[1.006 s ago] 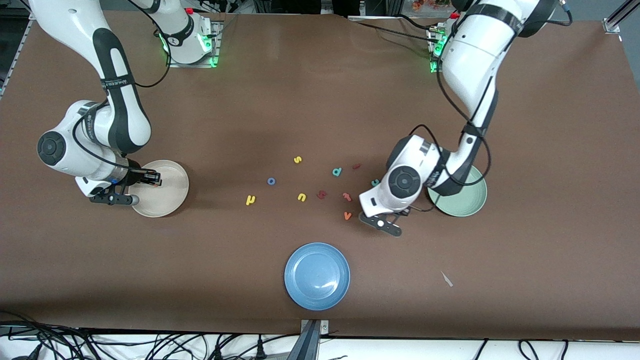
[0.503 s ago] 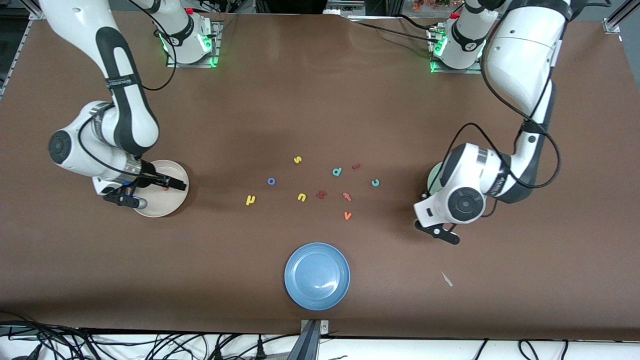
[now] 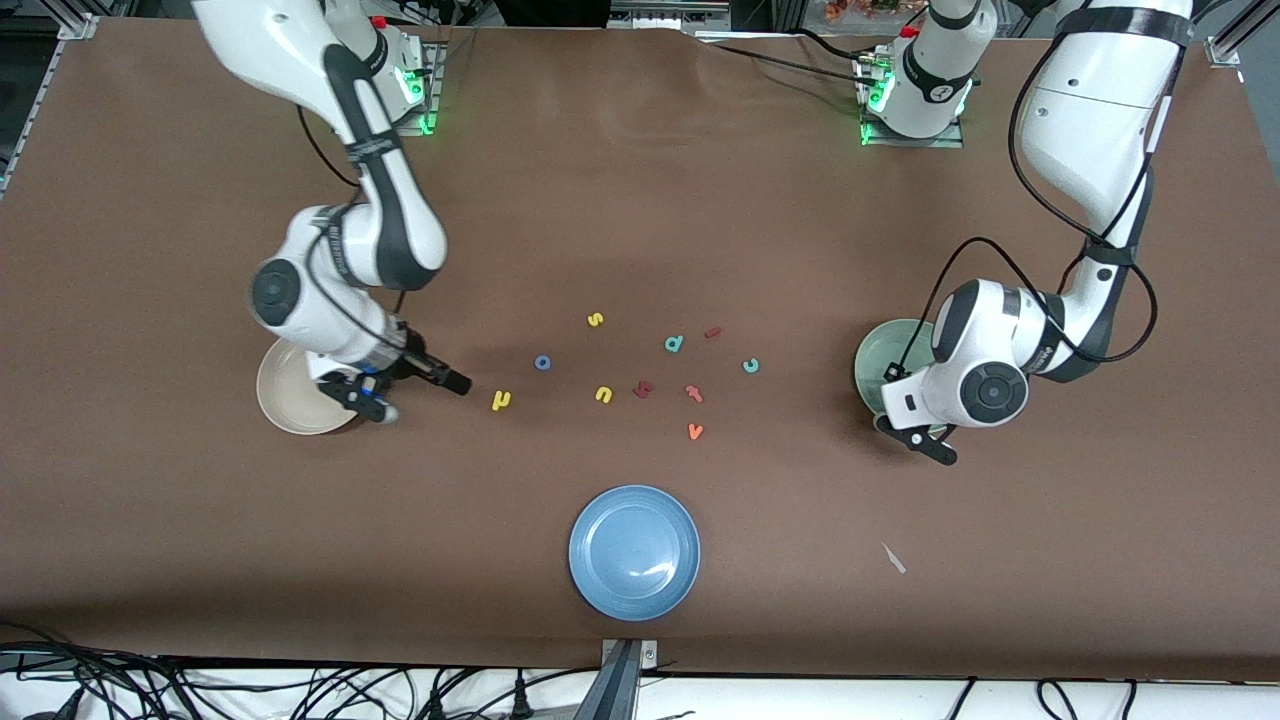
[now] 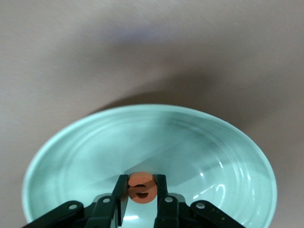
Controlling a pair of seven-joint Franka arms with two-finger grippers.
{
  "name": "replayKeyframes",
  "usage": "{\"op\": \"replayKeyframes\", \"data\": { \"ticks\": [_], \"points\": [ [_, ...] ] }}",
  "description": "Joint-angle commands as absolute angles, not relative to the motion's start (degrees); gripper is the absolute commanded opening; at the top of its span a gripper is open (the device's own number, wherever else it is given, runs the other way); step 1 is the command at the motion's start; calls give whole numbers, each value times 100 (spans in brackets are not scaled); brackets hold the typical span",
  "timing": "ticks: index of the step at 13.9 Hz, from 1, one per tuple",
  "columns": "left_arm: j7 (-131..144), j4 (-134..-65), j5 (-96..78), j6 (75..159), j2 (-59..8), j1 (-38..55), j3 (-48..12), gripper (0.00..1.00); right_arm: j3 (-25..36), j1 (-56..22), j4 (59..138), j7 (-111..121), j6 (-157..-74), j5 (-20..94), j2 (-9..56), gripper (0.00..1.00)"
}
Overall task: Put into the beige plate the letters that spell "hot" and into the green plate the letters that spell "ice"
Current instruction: 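Drop the f on the white plate while the left gripper drops the e, then reach the yellow h with the right gripper while the left gripper reaches the teal u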
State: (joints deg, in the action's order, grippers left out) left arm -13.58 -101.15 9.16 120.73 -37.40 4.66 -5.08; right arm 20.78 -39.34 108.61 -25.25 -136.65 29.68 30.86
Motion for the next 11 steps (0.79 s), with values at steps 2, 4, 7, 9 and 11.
{"op": "replayKeyframes", "data": {
  "ticks": [2, 4, 7, 9, 11],
  "points": [
    [-1371, -10345, 1055, 11981, -3192, 527, -597, 100, 2162, -4244, 10118, -3259, -13641, 2357, 3839, 100],
    [-1275, -10205, 985, 11717, -2998, 536, -947, 100, 2153, -4263, 9749, -3497, -13615, 2312, 4103, 100],
    [-399, -10072, 976, 11584, -2979, 562, -1518, 100, 2145, -4280, 9510, -3604, -13597, 2320, 4289, 99],
    [663, -9985, 976, 11593, -3075, 685, -1740, 100, 2145, -4289, 9475, -3612, -13597, 2320, 4385, 96],
    [1350, -9775, 862, 11610, -3277, 965, -1740, 100, 2136, -4289, 9440, -3604, -13597, 2347, 4430, 92]
  ]
}}
